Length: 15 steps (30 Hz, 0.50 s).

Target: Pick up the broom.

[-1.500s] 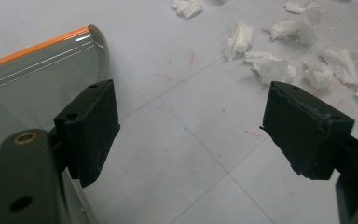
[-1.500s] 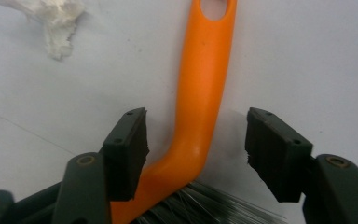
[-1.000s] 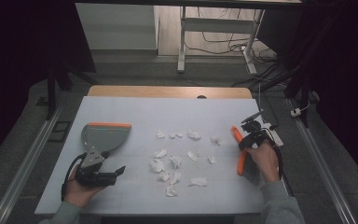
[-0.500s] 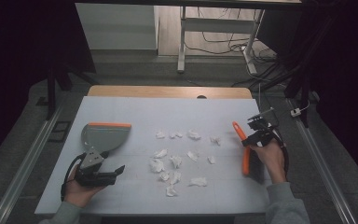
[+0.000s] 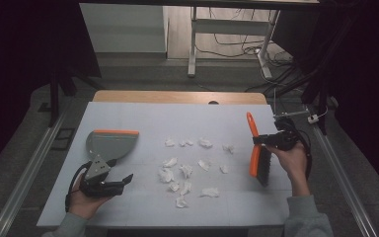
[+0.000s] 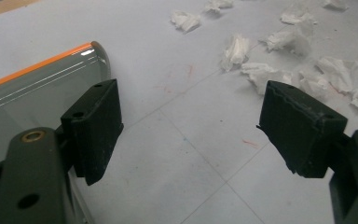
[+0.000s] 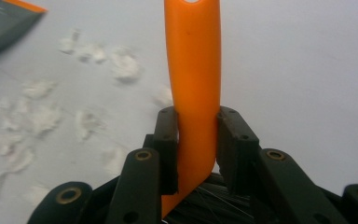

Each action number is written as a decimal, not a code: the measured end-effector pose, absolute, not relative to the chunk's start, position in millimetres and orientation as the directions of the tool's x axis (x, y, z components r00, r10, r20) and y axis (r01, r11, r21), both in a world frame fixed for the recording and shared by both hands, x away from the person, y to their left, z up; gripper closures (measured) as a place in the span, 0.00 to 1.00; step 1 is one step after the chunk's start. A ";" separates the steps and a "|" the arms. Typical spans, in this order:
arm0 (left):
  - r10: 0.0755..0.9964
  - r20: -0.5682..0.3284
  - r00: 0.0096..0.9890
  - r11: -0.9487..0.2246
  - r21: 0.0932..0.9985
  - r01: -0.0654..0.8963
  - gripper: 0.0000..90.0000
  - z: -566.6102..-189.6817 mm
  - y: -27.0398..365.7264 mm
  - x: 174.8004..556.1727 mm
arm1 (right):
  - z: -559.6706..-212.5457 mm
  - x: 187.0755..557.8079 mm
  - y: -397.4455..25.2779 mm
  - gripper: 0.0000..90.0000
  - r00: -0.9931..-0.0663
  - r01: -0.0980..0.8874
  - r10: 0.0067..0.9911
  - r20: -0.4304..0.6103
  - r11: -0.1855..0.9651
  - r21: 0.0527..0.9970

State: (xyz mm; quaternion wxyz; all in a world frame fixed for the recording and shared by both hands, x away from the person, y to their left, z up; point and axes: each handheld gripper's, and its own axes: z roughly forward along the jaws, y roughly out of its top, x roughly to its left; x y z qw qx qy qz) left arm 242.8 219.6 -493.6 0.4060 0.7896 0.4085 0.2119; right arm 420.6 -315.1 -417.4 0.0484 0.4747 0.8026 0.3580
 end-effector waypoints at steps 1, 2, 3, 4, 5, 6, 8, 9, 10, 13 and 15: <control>0.816 0.005 0.578 -0.338 0.814 0.471 0.24 -493.1 218.8 242.6 | -417.4 420.6 -315.1 0.79 -0.545 0.727 0.797 0.262 0.293 0.621; 0.815 0.008 0.580 -0.341 0.815 0.469 0.24 -492.5 218.2 242.4 | -413.2 418.0 -308.6 0.79 -0.556 0.712 0.789 0.261 0.290 0.640; 0.814 0.008 0.580 -0.341 0.816 0.467 0.24 -492.0 217.5 242.1 | -410.7 416.4 -305.6 0.79 -0.562 0.702 0.784 0.262 0.286 0.652; 0.814 0.011 0.581 -0.342 0.817 0.463 0.24 -491.5 216.9 242.1 | -410.7 416.4 -305.6 0.79 -0.562 0.702 0.784 0.262 0.286 0.652; 0.813 0.010 0.583 -0.341 0.819 0.462 0.24 -490.9 215.5 242.9 | -405.2 413.3 -301.5 0.79 -0.577 0.682 0.772 0.268 0.275 0.678; 0.813 0.010 0.583 -0.341 0.819 0.462 0.24 -490.9 215.5 242.9 | -405.2 413.3 -301.5 0.79 -0.577 0.682 0.772 0.268 0.275 0.678; 0.811 0.010 0.584 -0.342 0.819 0.460 0.24 -490.4 213.4 244.4 | -400.7 410.8 -299.3 0.79 -0.593 0.662 0.753 0.285 0.255 0.705; 0.810 0.011 0.586 -0.344 0.819 0.459 0.24 -489.8 212.0 245.0 | -397.2 408.5 -297.5 0.79 -0.602 0.649 0.739 0.302 0.232 0.725; 0.808 0.012 0.589 -0.345 0.820 0.457 0.24 -489.1 210.4 245.6 | -395.6 407.3 -296.2 0.79 -0.608 0.642 0.732 0.309 0.224 0.733; 0.800 0.017 0.600 -0.352 0.823 0.446 0.24 -486.3 204.2 246.7 | -392.3 404.2 -291.2 0.79 -0.619 0.623 0.716 0.323 0.197 0.757; 0.793 0.020 0.609 -0.357 0.825 0.437 0.24 -483.8 199.2 247.3 | -391.2 402.2 -285.6 0.79 -0.628 0.610 0.708 0.324 0.188 0.770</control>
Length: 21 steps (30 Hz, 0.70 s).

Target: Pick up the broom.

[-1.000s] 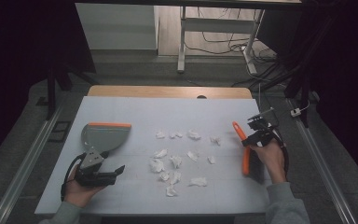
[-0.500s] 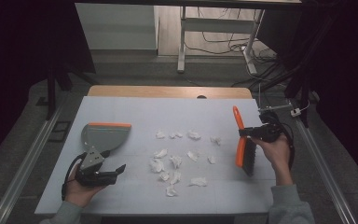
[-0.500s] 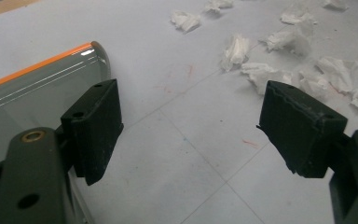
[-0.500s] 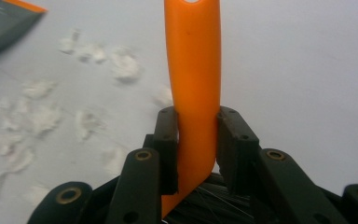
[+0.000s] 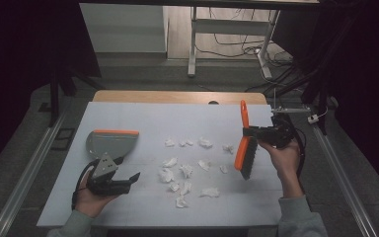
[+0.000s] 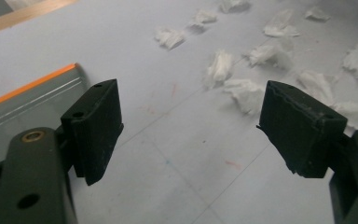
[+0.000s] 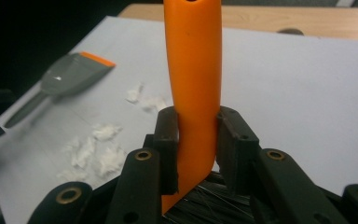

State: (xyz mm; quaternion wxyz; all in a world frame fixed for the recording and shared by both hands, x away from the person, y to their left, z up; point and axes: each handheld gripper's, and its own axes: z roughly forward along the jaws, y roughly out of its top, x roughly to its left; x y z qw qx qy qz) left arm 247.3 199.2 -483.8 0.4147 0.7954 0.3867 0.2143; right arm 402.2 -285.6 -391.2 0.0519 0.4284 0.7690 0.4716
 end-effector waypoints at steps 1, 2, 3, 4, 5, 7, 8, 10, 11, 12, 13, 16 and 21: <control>0.790 0.023 0.613 -0.359 0.828 0.432 0.24 -482.5 196.6 247.6 | -390.9 401.3 -282.1 0.79 -0.632 0.604 0.705 0.321 0.189 0.774; 0.785 0.024 0.619 -0.362 0.829 0.427 0.24 -480.9 193.9 248.0 | -390.9 401.3 -282.1 0.79 -0.632 0.604 0.705 0.321 0.189 0.774; 0.782 0.026 0.622 -0.362 0.832 0.421 0.24 -479.2 191.0 248.4 | -390.5 400.5 -278.3 0.79 -0.637 0.598 0.702 0.318 0.191 0.778; 0.778 0.027 0.628 -0.364 0.834 0.415 0.24 -477.5 188.0 248.9 | -390.9 399.9 -270.2 0.79 -0.647 0.591 0.692 0.320 0.190 0.784; 0.770 0.030 0.638 -0.367 0.838 0.403 0.24 -474.2 181.6 249.9 | -391.4 399.6 -266.0 0.79 -0.651 0.588 0.688 0.322 0.188 0.787; 0.765 0.033 0.643 -0.370 0.840 0.397 0.24 -473.0 178.1 250.5 | -392.3 399.5 -261.7 0.79 -0.657 0.587 0.679 0.327 0.189 0.787; 0.760 0.037 0.649 -0.374 0.841 0.391 0.24 -472.1 174.7 251.1 | -393.5 399.3 -257.3 0.79 -0.663 0.585 0.672 0.331 0.189 0.788; 0.752 0.045 0.657 -0.382 0.842 0.381 0.25 -471.1 167.3 252.7 | -398.6 399.3 -245.3 0.79 -0.674 0.579 0.659 0.334 0.190 0.793; 0.747 0.047 0.663 -0.388 0.841 0.377 0.25 -470.9 163.7 253.9 | -398.6 399.3 -245.3 0.79 -0.674 0.579 0.659 0.334 0.190 0.793; 0.740 0.045 0.671 -0.391 0.840 0.375 0.25 -470.8 159.9 255.2 | -400.1 399.4 -241.6 0.79 -0.678 0.578 0.654 0.336 0.192 0.793; 0.734 0.044 0.677 -0.394 0.840 0.372 0.25 -470.7 156.0 256.6 | -402.5 399.6 -235.1 0.79 -0.684 0.575 0.645 0.341 0.189 0.796; 0.716 0.048 0.696 -0.407 0.839 0.361 0.25 -469.9 143.5 260.7 | -403.5 399.3 -226.9 0.79 -0.693 0.569 0.631 0.349 0.180 0.803; 0.692 0.048 0.721 -0.414 0.844 0.341 0.25 -466.7 122.0 267.6 | -402.0 395.4 -214.9 0.79 -0.700 0.543 0.627 0.341 0.158 0.825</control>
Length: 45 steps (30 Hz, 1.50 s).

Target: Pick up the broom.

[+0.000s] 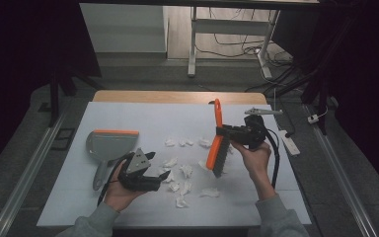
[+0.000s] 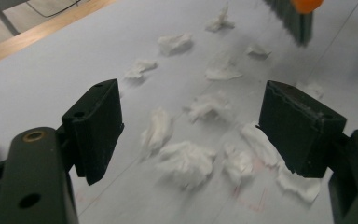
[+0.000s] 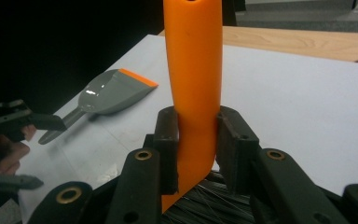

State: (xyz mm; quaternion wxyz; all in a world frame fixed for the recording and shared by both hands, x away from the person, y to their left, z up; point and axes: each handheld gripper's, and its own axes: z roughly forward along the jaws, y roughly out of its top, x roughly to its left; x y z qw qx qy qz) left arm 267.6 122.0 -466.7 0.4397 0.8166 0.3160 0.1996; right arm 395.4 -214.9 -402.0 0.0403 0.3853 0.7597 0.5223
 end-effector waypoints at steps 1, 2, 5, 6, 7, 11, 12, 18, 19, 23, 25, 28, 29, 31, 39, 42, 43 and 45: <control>0.685 0.049 0.727 -0.417 0.844 0.337 0.25 -466.1 117.9 268.8 | -402.0 395.4 -214.9 0.79 -0.700 0.543 0.627 0.341 0.158 0.825; 0.680 0.051 0.731 -0.421 0.844 0.333 0.25 -465.7 113.9 269.6 | -401.8 394.9 -211.6 0.79 -0.703 0.544 0.620 0.347 0.156 0.824; 0.666 0.051 0.744 -0.431 0.841 0.327 0.25 -466.3 103.9 272.5 | -403.5 394.6 -208.4 0.79 -0.706 0.541 0.619 0.345 0.156 0.826; 0.664 0.053 0.746 -0.434 0.840 0.327 0.25 -466.6 101.2 273.4 | -404.4 394.7 -207.7 0.79 -0.706 0.541 0.617 0.348 0.153 0.827; 0.662 0.053 0.748 -0.436 0.839 0.326 0.25 -466.8 99.0 274.3 | -404.4 394.7 -207.7 0.79 -0.706 0.541 0.617 0.348 0.153 0.827; 0.654 0.042 0.755 -0.431 0.841 0.327 0.25 -467.1 91.9 276.8 | -405.7 393.7 -204.8 0.79 -0.705 0.531 0.616 0.352 0.128 0.838; 0.653 0.040 0.756 -0.430 0.841 0.327 0.25 -467.2 90.2 277.2 | -405.7 393.7 -204.8 0.79 -0.705 0.531 0.616 0.352 0.128 0.838; 0.652 0.032 0.758 -0.421 0.847 0.326 0.25 -467.0 81.3 280.1 | -405.1 390.7 -198.8 0.79 -0.705 0.522 0.609 0.364 0.097 0.848; 0.651 0.029 0.759 -0.418 0.848 0.326 0.25 -467.0 80.0 280.7 | -405.2 390.1 -197.1 0.79 -0.706 0.517 0.610 0.360 0.096 0.850; 0.653 0.031 0.757 -0.413 0.852 0.321 0.25 -467.7 74.3 281.9 | -406.6 386.2 -190.0 0.79 -0.708 0.512 0.599 0.375 0.069 0.856; 0.654 0.032 0.756 -0.408 0.856 0.317 0.25 -468.1 71.6 282.3 | -407.0 385.3 -188.6 0.79 -0.707 0.511 0.597 0.379 0.061 0.858; 0.658 0.031 0.753 -0.398 0.863 0.312 0.26 -468.9 67.9 283.2 | -407.4 381.5 -183.3 0.79 -0.706 0.497 0.598 0.379 0.037 0.867; 0.660 0.030 0.751 -0.393 0.866 0.310 0.26 -469.2 66.6 283.7 | -407.5 380.6 -182.2 0.79 -0.705 0.497 0.596 0.384 0.029 0.867; 0.662 0.030 0.749 -0.384 0.872 0.305 0.26 -469.9 63.6 284.6 | -407.8 379.9 -181.0 0.79 -0.706 0.497 0.591 0.391 0.019 0.868; 0.685 0.021 0.728 -0.339 0.894 0.293 0.34 -475.6 49.2 290.9 | -413.5 373.2 -170.1 0.79 -0.701 0.489 0.574 0.424 -0.046 0.871; 0.700 0.027 0.714 -0.328 0.900 0.287 0.40 -477.2 47.1 293.0 | -416.2 370.6 -166.8 0.79 -0.697 0.492 0.564 0.443 -0.073 0.867; 0.705 0.024 0.709 -0.321 0.902 0.288 0.43 -477.5 47.2 294.0 | -417.1 369.6 -165.7 0.79 -0.696 0.491 0.564 0.445 -0.079 0.868; 0.714 0.021 0.699 -0.311 0.905 0.291 0.50 -477.9 48.2 296.2 | -418.8 368.1 -164.0 0.79 -0.695 0.490 0.560 0.451 -0.091 0.867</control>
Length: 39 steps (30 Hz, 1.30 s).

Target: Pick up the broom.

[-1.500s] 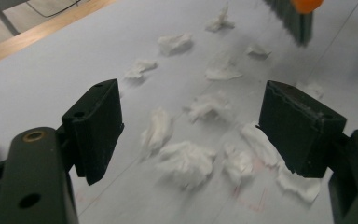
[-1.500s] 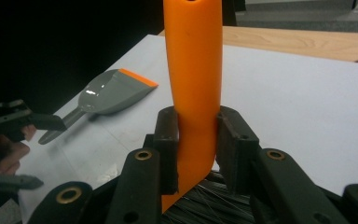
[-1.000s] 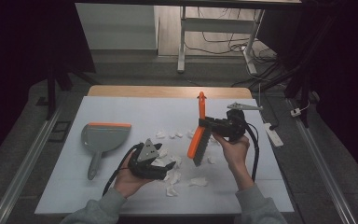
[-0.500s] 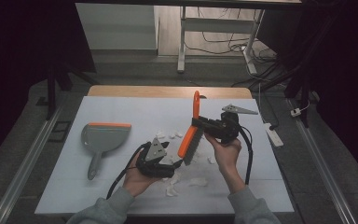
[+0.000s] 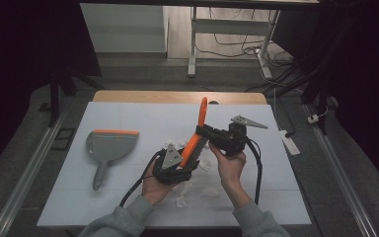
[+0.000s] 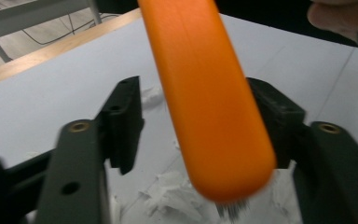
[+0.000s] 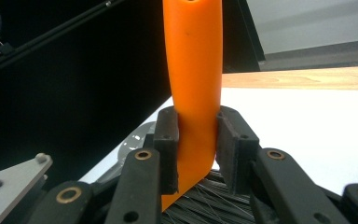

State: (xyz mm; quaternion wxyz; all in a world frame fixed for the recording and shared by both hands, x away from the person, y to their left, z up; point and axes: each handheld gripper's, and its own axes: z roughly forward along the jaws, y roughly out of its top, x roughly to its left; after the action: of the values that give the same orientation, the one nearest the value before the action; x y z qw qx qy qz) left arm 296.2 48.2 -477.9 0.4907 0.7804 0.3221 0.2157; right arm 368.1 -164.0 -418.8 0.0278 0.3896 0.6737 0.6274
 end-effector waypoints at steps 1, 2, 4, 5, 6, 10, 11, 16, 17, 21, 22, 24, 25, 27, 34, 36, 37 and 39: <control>0.717 0.018 0.697 -0.309 0.904 0.294 0.54 -478.0 49.3 297.4 | -419.7 367.4 -163.5 0.79 -0.692 0.492 0.560 0.456 -0.096 0.865; 0.716 0.012 0.698 -0.305 0.905 0.298 0.60 -478.2 50.5 298.7 | -420.9 367.1 -163.1 0.79 -0.692 0.492 0.558 0.458 -0.099 0.865; 0.721 0.005 0.693 -0.304 0.901 0.309 0.71 -478.5 52.6 300.3 | -422.9 366.7 -162.1 0.79 -0.689 0.498 0.555 0.466 -0.105 0.861; 0.726 0.003 0.687 -0.304 0.898 0.318 0.80 -478.6 53.6 301.3 | -423.9 366.5 -161.7 0.79 -0.687 0.500 0.554 0.470 -0.108 0.859; 0.727 -0.010 0.686 -0.299 0.895 0.330 0.82 -478.8 55.4 302.9 | -424.9 366.4 -161.2 0.79 -0.687 0.500 0.554 0.470 -0.110 0.859; 0.731 -0.034 0.682 -0.292 0.887 0.357 0.87 -477.1 63.7 307.9 | -425.7 364.6 -159.7 0.79 -0.686 0.496 0.555 0.471 -0.117 0.860; 0.727 -0.036 0.685 -0.295 0.886 0.359 0.87 -476.4 65.1 308.4 | -425.7 364.1 -159.4 0.79 -0.688 0.494 0.554 0.469 -0.115 0.862; 0.705 -0.028 0.709 -0.328 0.873 0.360 0.89 -470.8 73.0 310.4 | -426.2 364.9 -158.4 0.78 -0.694 0.502 0.537 0.479 -0.116 0.857; 0.698 -0.022 0.716 -0.340 0.870 0.357 0.89 -468.4 75.5 310.5 | -426.0 364.8 -158.8 0.78 -0.699 0.501 0.531 0.479 -0.114 0.858; 0.688 -0.005 0.726 -0.372 0.856 0.358 0.89 -455.8 91.0 310.7 | -417.9 360.6 -158.1 0.65 -0.726 0.448 0.565 0.391 -0.043 0.893; 0.688 -0.005 0.726 -0.372 0.856 0.358 0.89 -455.8 91.0 310.7 | -414.8 358.8 -158.9 0.63 -0.728 0.427 0.585 0.356 -0.019 0.904; 0.672 -0.021 0.740 -0.371 0.856 0.360 0.89 -449.7 103.2 311.7 | -409.3 355.6 -163.0 0.60 -0.739 0.391 0.596 0.315 -0.001 0.920; 0.659 -0.005 0.752 -0.385 0.857 0.342 0.89 -444.9 114.0 310.3 | -406.8 355.2 -165.2 0.57 -0.747 0.387 0.591 0.306 0.011 0.922; 0.649 -0.001 0.761 -0.408 0.843 0.349 0.89 -441.0 121.9 310.0 | -402.6 356.8 -168.6 0.51 -0.759 0.398 0.582 0.293 0.057 0.916; 0.623 -0.016 0.782 -0.455 0.806 0.379 0.89 -439.9 136.6 313.0 | -399.2 359.4 -179.3 0.45 -0.799 0.374 0.565 0.208 0.195 0.907; 0.620 -0.014 0.784 -0.471 0.793 0.387 0.89 -440.8 137.3 314.1 | -399.7 358.6 -179.9 0.44 -0.812 0.363 0.556 0.179 0.239 0.901; 0.620 -0.014 0.784 -0.471 0.793 0.387 0.89 -440.8 137.3 314.1 | -400.1 358.0 -180.2 0.43 -0.817 0.359 0.552 0.168 0.259 0.897; 0.613 -0.013 0.790 -0.488 0.780 0.391 0.89 -442.0 137.6 315.2 | -401.4 357.0 -180.8 0.43 -0.831 0.354 0.534 0.159 0.286 0.890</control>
State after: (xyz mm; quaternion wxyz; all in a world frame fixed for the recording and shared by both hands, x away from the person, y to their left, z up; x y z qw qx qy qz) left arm 315.2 137.6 -442.0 0.4112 0.8519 0.2948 0.1349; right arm 357.0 -180.8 -401.4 0.0849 0.2784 0.7975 0.5284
